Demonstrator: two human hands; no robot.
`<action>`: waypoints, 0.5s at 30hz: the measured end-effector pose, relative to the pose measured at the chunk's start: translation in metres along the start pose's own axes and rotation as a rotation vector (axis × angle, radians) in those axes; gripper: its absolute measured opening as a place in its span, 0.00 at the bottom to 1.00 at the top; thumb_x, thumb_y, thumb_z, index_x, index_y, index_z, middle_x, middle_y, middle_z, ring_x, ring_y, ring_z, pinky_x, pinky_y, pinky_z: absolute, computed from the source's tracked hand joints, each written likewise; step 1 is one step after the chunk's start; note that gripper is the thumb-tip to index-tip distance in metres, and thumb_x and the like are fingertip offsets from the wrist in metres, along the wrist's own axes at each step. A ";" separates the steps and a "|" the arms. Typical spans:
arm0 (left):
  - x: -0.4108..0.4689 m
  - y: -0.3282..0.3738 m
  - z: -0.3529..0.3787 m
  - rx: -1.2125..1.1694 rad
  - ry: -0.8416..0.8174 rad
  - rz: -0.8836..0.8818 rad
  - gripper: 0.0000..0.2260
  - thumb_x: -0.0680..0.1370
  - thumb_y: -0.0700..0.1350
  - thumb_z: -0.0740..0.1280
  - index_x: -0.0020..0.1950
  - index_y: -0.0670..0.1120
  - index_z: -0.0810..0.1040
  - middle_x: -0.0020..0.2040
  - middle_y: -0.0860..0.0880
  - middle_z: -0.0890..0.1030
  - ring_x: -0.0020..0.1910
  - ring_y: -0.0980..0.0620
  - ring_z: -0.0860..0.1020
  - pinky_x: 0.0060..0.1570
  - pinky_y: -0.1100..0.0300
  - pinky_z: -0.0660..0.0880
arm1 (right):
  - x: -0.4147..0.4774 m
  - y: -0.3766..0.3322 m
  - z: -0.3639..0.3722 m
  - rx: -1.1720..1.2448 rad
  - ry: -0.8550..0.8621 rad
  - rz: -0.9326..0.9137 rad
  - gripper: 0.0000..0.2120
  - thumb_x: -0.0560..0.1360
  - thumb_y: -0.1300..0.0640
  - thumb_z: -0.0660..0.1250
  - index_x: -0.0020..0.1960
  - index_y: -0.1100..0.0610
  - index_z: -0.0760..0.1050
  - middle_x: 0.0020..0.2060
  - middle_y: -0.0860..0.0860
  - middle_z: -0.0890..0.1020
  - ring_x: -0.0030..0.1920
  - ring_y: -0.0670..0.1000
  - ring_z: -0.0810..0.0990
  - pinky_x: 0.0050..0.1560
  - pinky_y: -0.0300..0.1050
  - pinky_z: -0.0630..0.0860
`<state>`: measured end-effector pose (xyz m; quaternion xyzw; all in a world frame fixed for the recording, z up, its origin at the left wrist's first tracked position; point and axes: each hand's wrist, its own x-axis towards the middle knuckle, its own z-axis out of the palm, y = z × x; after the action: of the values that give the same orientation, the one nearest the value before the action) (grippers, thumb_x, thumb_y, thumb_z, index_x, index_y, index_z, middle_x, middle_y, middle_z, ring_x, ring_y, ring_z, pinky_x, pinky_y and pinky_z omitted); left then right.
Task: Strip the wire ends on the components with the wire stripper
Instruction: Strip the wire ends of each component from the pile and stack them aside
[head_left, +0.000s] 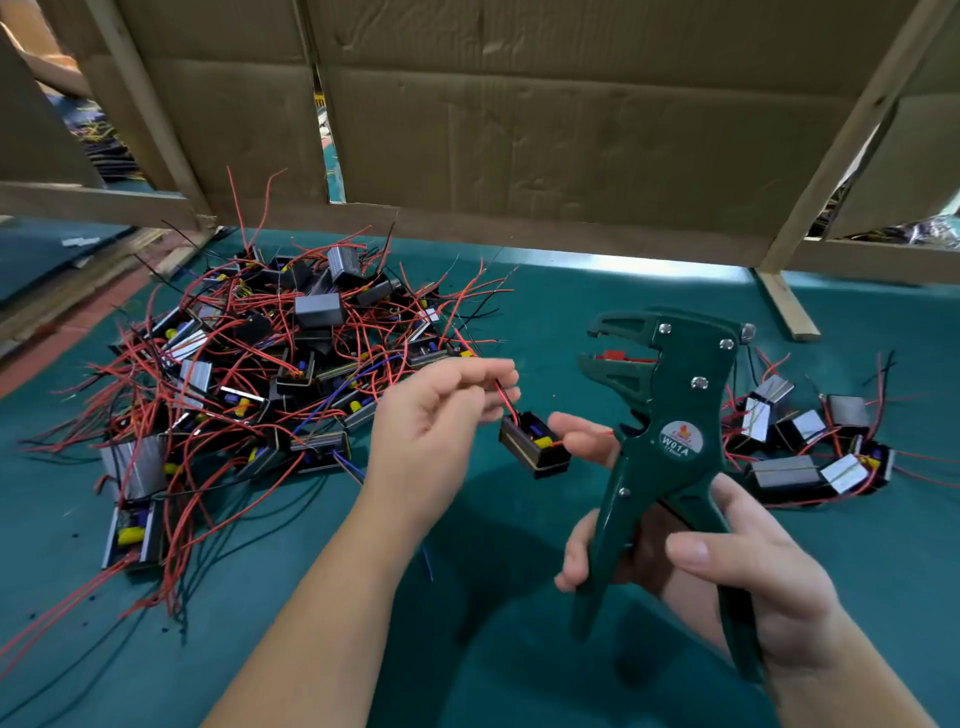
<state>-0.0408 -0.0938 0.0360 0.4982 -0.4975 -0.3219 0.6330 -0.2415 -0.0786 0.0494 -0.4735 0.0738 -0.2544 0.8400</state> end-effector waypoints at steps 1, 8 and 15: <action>0.001 0.002 0.000 -0.153 0.013 -0.061 0.10 0.75 0.37 0.61 0.47 0.44 0.82 0.44 0.47 0.85 0.45 0.50 0.84 0.46 0.61 0.79 | 0.000 -0.032 -0.012 -0.004 0.106 0.050 0.28 0.73 0.60 0.69 0.70 0.67 0.65 0.65 0.66 0.73 0.46 0.66 0.76 0.49 0.61 0.72; 0.007 0.002 -0.001 -0.501 0.164 -0.253 0.07 0.79 0.35 0.62 0.51 0.47 0.71 0.43 0.47 0.86 0.37 0.52 0.84 0.36 0.62 0.79 | -0.012 -0.002 -0.013 -0.240 0.095 -0.028 0.30 0.71 0.58 0.71 0.70 0.64 0.67 0.47 0.73 0.77 0.45 0.66 0.76 0.48 0.52 0.72; 0.014 0.004 -0.012 -0.497 0.154 -0.319 0.04 0.78 0.46 0.63 0.47 0.48 0.77 0.34 0.54 0.82 0.26 0.60 0.75 0.28 0.68 0.73 | -0.009 -0.024 -0.010 0.231 -0.010 -0.288 0.31 0.75 0.61 0.65 0.73 0.71 0.57 0.75 0.67 0.55 0.49 0.66 0.74 0.54 0.64 0.68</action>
<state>-0.0251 -0.1018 0.0439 0.4229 -0.2694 -0.4903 0.7129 -0.2616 -0.0916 0.0627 -0.3807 -0.0286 -0.3767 0.8440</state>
